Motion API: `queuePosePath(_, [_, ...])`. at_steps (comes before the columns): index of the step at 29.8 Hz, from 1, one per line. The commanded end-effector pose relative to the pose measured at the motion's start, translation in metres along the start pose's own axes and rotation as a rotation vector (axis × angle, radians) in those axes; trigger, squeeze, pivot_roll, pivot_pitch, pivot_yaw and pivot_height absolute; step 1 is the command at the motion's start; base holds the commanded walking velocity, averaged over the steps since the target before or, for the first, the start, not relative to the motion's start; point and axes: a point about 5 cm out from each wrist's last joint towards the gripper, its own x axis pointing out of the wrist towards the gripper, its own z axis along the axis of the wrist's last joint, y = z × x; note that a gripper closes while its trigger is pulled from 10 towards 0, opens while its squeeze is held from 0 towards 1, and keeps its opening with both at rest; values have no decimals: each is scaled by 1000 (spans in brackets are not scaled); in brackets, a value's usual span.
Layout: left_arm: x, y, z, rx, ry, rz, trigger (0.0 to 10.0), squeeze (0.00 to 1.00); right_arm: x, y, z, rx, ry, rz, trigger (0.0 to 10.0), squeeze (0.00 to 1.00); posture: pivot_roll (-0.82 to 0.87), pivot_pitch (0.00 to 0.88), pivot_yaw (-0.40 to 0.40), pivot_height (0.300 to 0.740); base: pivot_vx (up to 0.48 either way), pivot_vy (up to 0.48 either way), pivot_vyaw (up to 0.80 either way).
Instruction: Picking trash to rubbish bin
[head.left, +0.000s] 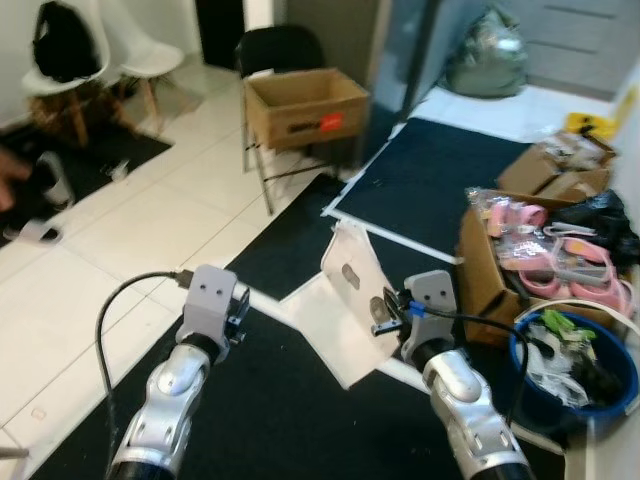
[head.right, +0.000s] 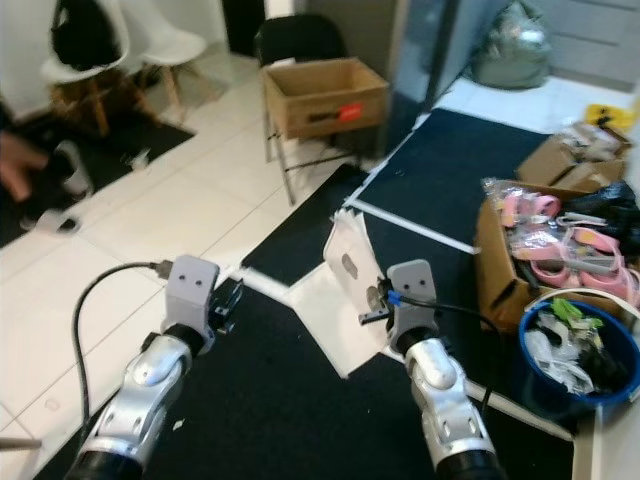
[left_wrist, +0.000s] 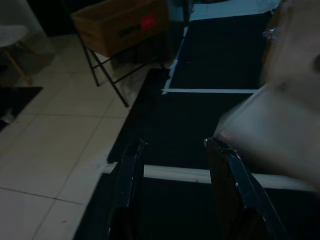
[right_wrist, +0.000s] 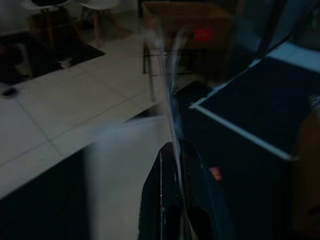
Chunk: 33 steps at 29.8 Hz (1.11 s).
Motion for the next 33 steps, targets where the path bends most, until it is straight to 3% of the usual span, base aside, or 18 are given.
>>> queuePosePath(1, [-5, 7, -12, -18, 57, 17, 10000, 0, -3, 8, -10, 20, 29, 32, 10000, 0, 44, 80, 108, 740, 0, 0, 0])
queuePosePath(9, [-3, 17, -13, -58, 61, 81, 10000, 0, -4, 10, -15, 27, 38, 42, 10000, 0, 44, 88, 97, 740, 0, 0, 0])
queuePosePath(11, [-4, 18, -14, -100, 67, 97, 10000, 0, -3, 11, -15, 30, 42, 44, 10000, 0, 37, 93, 91, 740, 0, 0, 0])
queuePosePath(14, [-5, 19, -17, -91, 90, 105, 10000, 0, -2, 11, -15, 34, 46, 40, 10000, 0, 31, 100, 83, 740, 0, 0, 0])
queuePosePath(33, [-5, 11, -19, -104, 77, 87, 10000, 0, -6, 11, -22, 63, 74, 18, 10000, 0, 6, 123, 55, 740, 0, 0, 0])
